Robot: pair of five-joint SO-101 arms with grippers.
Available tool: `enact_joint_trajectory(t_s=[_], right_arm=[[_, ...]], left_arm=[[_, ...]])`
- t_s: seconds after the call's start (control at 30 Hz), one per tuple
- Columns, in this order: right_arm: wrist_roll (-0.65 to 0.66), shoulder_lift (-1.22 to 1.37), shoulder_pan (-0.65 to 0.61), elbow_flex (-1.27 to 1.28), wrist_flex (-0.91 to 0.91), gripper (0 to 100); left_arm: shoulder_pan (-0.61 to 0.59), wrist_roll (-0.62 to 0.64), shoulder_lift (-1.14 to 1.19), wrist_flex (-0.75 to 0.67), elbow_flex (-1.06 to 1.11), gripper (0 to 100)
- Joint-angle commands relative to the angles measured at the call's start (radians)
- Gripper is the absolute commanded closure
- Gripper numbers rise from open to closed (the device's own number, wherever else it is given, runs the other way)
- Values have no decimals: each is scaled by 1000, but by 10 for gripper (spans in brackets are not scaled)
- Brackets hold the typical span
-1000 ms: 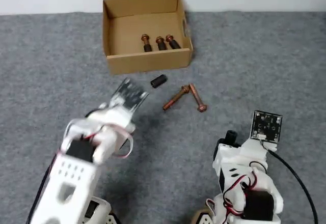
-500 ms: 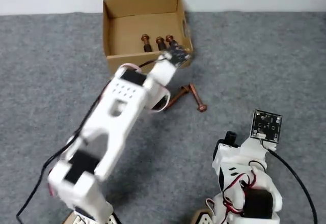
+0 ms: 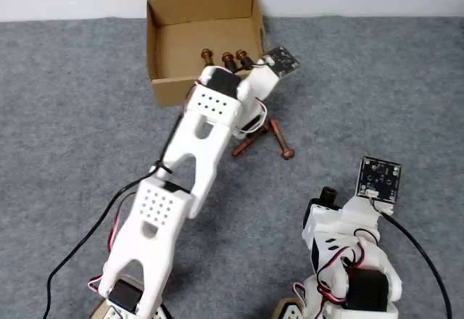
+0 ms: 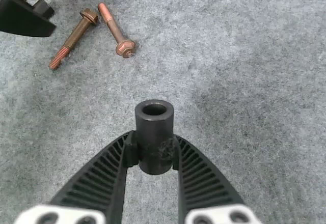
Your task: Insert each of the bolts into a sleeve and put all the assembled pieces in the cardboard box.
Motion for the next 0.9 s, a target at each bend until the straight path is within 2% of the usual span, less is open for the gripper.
enact_joint_trajectory(t_s=[0.0, 0.2, 0.87], right_arm=[[-15, -5, 8, 2, -21, 991], [-15, -5, 7, 3, -22, 991], [-15, -5, -25, 5, -22, 991]], left_arm=[[23, -8, 104, 49, -231, 844], [26, -8, 249, 41, -377, 848], [64, -3, 318, 84, -386, 861]])
